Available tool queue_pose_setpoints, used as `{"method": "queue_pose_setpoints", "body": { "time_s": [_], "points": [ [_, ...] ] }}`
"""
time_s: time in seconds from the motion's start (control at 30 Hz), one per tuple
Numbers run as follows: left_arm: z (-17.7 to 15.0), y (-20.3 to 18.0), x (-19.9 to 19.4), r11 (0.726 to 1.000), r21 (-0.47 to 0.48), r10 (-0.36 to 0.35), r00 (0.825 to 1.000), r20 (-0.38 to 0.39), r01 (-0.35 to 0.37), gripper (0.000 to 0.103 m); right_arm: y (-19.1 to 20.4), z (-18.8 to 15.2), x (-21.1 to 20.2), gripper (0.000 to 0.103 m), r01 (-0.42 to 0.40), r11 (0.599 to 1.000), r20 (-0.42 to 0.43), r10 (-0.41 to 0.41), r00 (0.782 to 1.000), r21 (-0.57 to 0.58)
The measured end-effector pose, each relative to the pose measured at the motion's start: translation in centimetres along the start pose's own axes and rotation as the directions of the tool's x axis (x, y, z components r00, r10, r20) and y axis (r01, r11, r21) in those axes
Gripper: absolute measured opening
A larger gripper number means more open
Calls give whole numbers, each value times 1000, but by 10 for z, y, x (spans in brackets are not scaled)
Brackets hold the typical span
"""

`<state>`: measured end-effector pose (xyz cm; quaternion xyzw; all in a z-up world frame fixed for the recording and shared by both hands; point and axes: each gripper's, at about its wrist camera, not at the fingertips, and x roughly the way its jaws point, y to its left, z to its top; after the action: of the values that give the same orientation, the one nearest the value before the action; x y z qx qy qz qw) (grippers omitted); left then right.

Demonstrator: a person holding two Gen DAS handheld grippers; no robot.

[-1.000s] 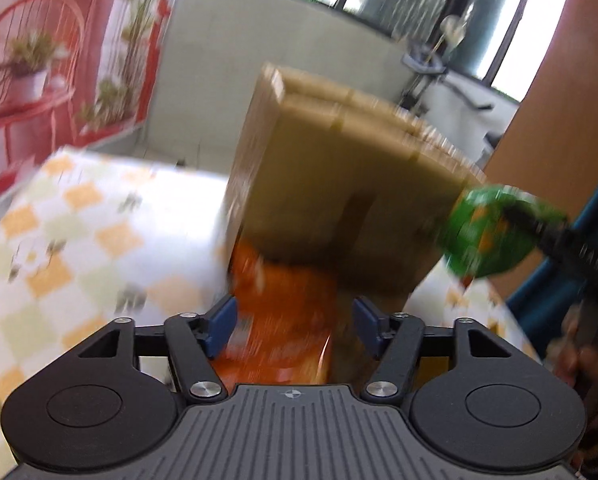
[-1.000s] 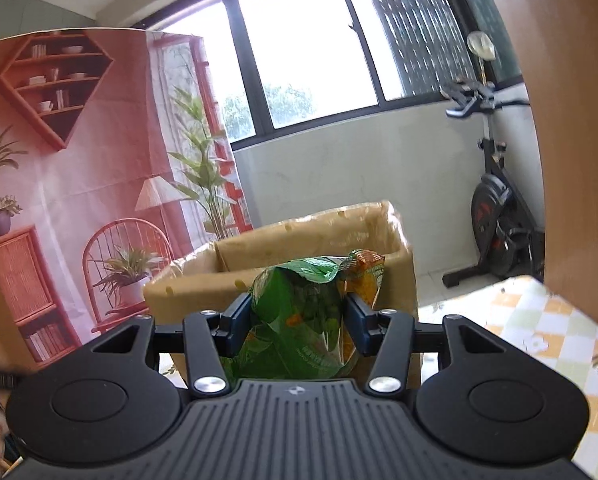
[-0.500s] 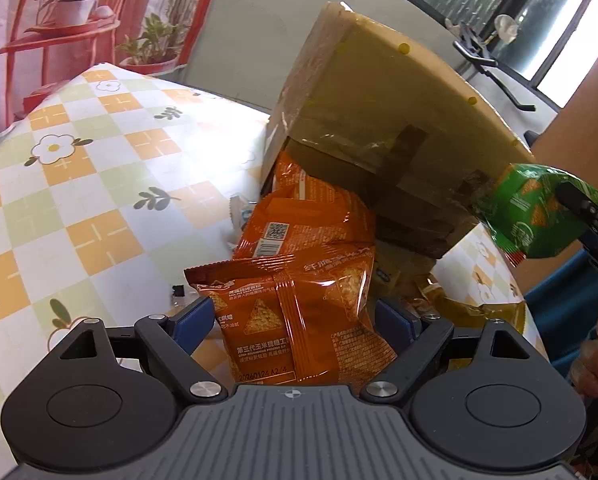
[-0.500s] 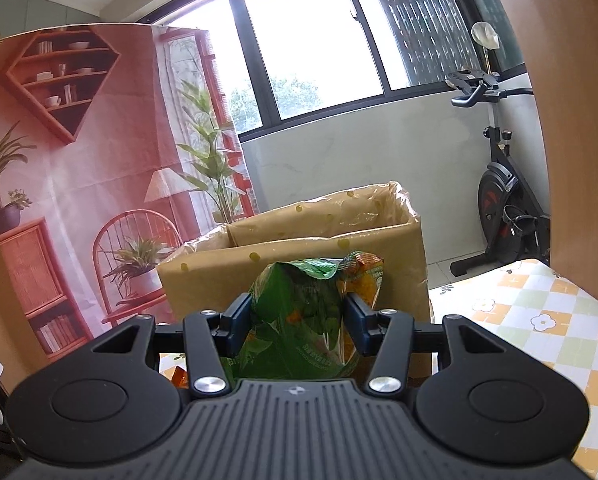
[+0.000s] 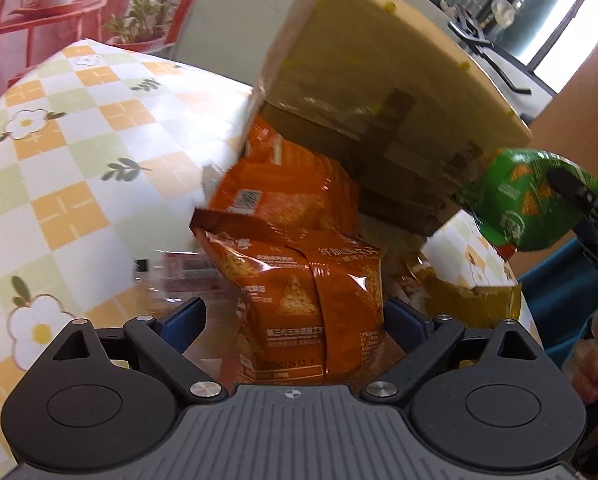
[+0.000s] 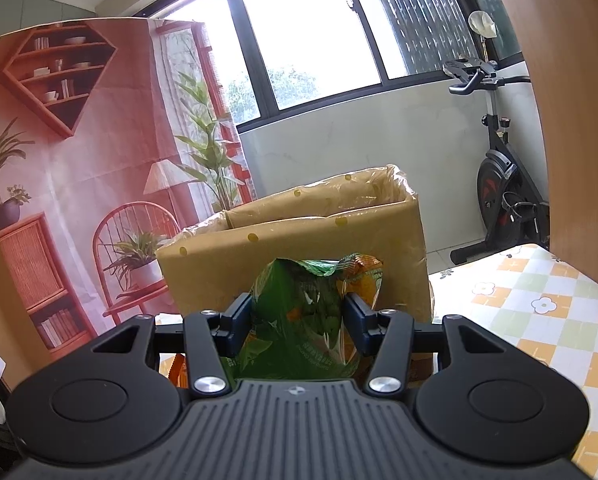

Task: Organize snacks
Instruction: 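Lift the orange bag toward the box with the left gripper while the right holds the green bag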

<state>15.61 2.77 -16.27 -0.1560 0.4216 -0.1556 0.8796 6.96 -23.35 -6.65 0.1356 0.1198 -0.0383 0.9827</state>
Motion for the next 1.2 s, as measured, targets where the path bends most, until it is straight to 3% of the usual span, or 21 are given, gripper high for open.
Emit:
{"method": "queue_pose_setpoints", "body": {
  "time_s": [0.1, 0.13, 0.17, 0.27, 0.57, 0.9, 1.1, 1.2],
  "points": [
    [-3, -4, 6, 1000, 25, -8, 1000, -1, 8, 91, -1, -1, 1, 52, 4, 1000, -4, -4, 1000, 5],
    [-5, -5, 5, 999, 32, -25, 1000, 4, 25, 81, -2, -1, 1, 52, 5, 1000, -5, -5, 1000, 7],
    [-5, -6, 5, 999, 38, -37, 999, 10, 37, 78, -2, -1, 1, 52, 6, 1000, -6, -6, 1000, 8],
    [-5, -10, -4, 998, 57, -30, 999, 39, 27, 73, -3, -2, 1, 52, 9, 1000, -8, -9, 1000, 10],
    [19, -18, -53, 996, 66, -66, 980, 188, 54, 72, -5, -1, -2, 52, 21, 1000, -10, -20, 1000, 22],
    [77, -58, -91, 985, 156, -131, 924, 359, 79, 72, 6, 22, -8, 52, -10, 1000, 53, 11, 999, -23],
    [117, -91, -86, 976, 209, -152, 883, 444, 63, 72, 11, 63, 0, 52, -25, 997, 147, 36, 989, -77],
    [142, -104, -73, 974, 218, -154, 872, 465, 56, 72, 14, 83, 13, 51, -6, 992, 208, 33, 977, -129]
  ]
}}
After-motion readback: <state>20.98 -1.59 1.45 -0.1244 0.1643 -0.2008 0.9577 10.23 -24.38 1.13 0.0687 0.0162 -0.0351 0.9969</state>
